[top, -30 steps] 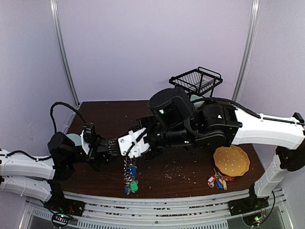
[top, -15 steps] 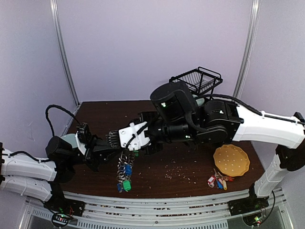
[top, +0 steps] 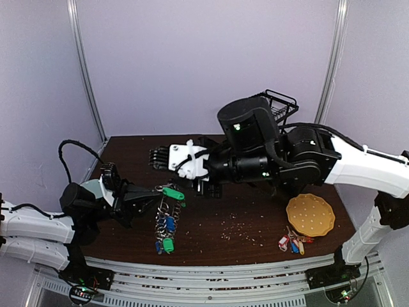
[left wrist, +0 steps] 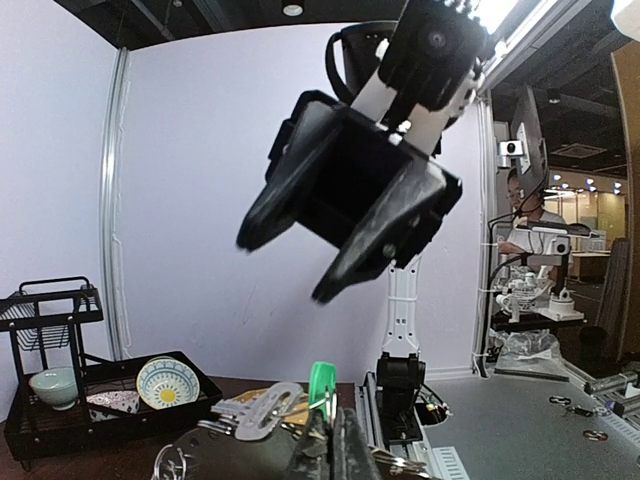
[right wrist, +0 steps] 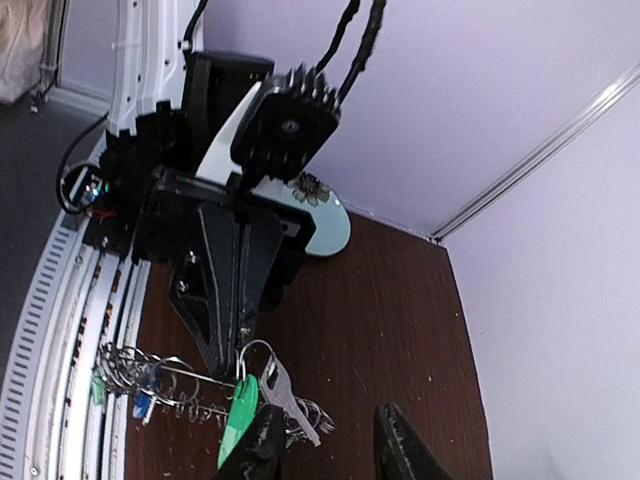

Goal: Put the keys on the keyring

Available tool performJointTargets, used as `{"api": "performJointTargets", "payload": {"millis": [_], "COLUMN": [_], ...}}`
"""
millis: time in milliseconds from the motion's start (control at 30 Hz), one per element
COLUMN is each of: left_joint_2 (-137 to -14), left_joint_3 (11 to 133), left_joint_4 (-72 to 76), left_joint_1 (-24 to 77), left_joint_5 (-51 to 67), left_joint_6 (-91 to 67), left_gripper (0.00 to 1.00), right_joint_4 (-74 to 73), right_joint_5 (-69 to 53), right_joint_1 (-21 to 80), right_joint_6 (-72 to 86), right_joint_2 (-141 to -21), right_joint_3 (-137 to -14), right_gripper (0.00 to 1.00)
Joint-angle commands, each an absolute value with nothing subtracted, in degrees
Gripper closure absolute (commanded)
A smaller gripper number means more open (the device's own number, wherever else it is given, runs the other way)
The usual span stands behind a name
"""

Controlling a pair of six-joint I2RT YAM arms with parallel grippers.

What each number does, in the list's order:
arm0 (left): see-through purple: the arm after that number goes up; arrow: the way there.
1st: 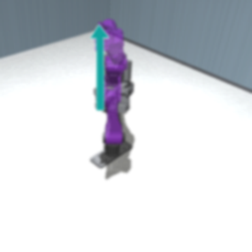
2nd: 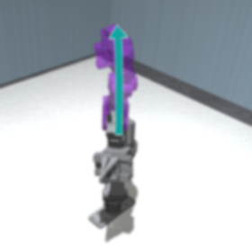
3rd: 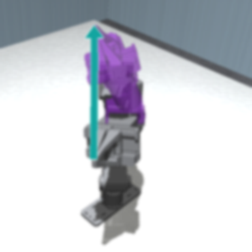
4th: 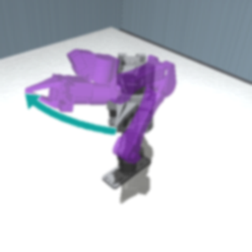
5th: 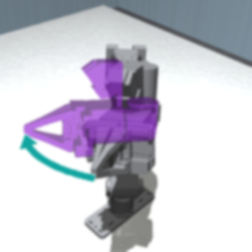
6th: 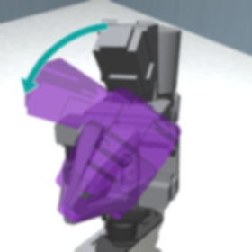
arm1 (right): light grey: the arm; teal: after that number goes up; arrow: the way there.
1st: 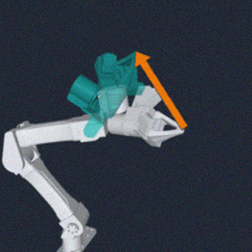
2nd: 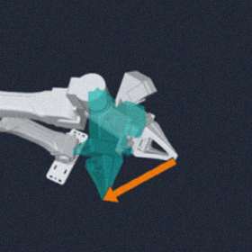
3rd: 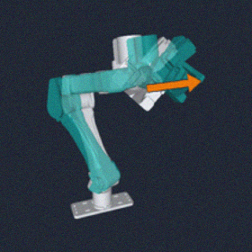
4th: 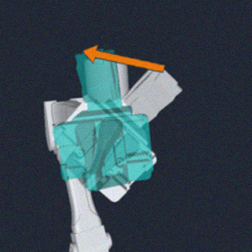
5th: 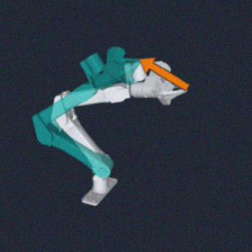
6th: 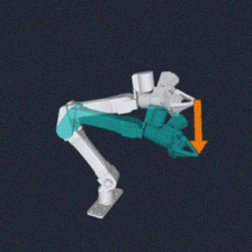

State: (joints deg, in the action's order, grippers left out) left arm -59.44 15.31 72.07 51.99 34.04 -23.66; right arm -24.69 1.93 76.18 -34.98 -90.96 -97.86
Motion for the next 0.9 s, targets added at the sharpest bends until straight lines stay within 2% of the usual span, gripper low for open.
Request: {"api": "performJointTargets", "payload": {"millis": [0, 133, 267, 600, 867], "left_joint_2": [-58.3, -58.4, -58.3, -57.8, -57.5], "left_joint_3": [15.5, 15.8, 16.3, 16.4, 16.6], "left_joint_4": [75.9, 75.8, 75.8, 75.8, 75.6], "left_joint_1": [52.2, 52.2, 52.2, 52.3, 52.2], "left_joint_5": [31.8, 31.5, 31.3, 31.5, 31.8], "left_joint_6": [-22.4, -21.9, -21.3, -20.8, -19.6], "left_gripper": [1.00, 1.00, 1.00, 1.00, 1.00], "right_joint_4": [-17.7, -9.3, -2.9, 4.4, 3.8], "right_joint_5": [-7.8, -14.3, -13.6, -12.1, -12.8], "right_joint_1": [76.0, 76.0, 76.0, 73.1, 72.9], "right_joint_6": [-16.9, -6.4, -1.8, 3.7, 2.3], "right_joint_2": [-84.0, -82.5, -82.3, -82.8, -85.0], "right_joint_3": [-92.6, -85.1, -79.7, -73.8, -75.3], "right_gripper": [0.70, 0.77, 0.81, 0.84, 0.82]}}
